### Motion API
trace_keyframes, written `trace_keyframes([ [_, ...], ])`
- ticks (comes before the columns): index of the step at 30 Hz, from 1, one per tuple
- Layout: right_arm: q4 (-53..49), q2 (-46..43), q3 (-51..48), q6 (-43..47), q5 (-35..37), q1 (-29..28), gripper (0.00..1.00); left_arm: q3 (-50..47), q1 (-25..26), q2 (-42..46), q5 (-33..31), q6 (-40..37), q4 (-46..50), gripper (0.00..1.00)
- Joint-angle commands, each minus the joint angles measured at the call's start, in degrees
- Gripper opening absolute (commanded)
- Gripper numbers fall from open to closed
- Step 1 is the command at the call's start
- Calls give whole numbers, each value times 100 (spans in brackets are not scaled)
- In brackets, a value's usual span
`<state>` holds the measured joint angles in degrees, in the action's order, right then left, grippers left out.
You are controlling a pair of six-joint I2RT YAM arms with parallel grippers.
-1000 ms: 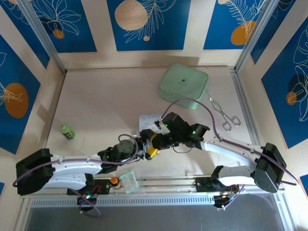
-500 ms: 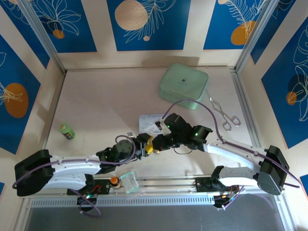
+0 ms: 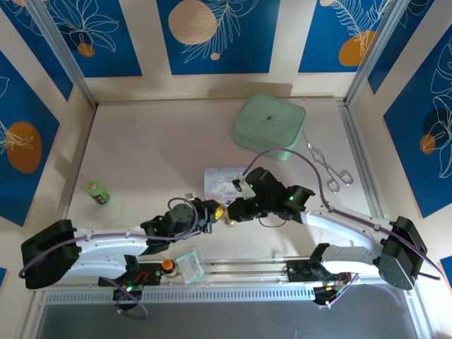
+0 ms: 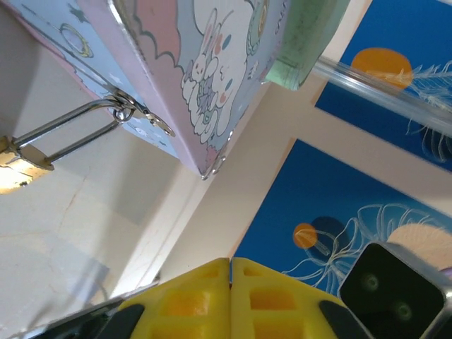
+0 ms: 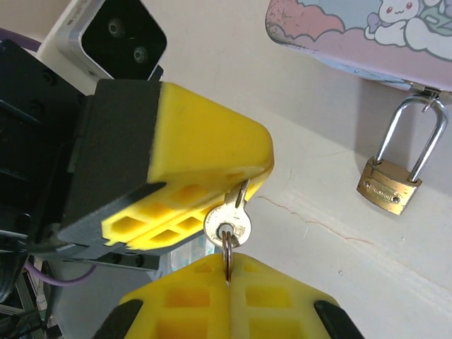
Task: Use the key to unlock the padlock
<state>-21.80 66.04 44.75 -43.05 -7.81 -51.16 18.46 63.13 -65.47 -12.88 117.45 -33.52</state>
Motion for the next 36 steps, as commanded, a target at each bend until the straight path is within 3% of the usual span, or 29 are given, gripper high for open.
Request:
trace_keyframes([
  [1, 34, -122, -98, 17, -187, 68, 4, 41, -73, -45, 30, -194, -46, 0],
  [4, 107, -166, -138, 38, -220, 104, 4, 94, -132, -27, 49, -395, -45, 0],
  [6, 179, -222, -189, 23, -271, 152, 11, 134, -177, 6, 9, -645, -16, 0],
  [8, 400, -356, -336, -176, -431, 352, 48, 246, -226, 156, -205, -1191, 222, 0],
  [12, 1512, -820, -846, -712, -773, 864, 98, 381, -334, 409, -726, -2592, 287, 0],
  [17, 3250, -697, -1176, -1198, -1578, 1440, 95, 366, -481, 561, -1026, -3876, -519, 0],
  [21, 4492, -311, -1096, -1433, -1882, 1500, 81, 490, -538, 632, -966, -4673, -959, 0],
  [26, 5206, 84, -863, -1510, -2060, 1425, 65, 527, -669, 529, -703, -4961, -1808, 0],
  [36, 6692, 642, -857, -2093, -2244, 1354, 50, 632, -671, 186, -616, -5004, -2611, 0],
])
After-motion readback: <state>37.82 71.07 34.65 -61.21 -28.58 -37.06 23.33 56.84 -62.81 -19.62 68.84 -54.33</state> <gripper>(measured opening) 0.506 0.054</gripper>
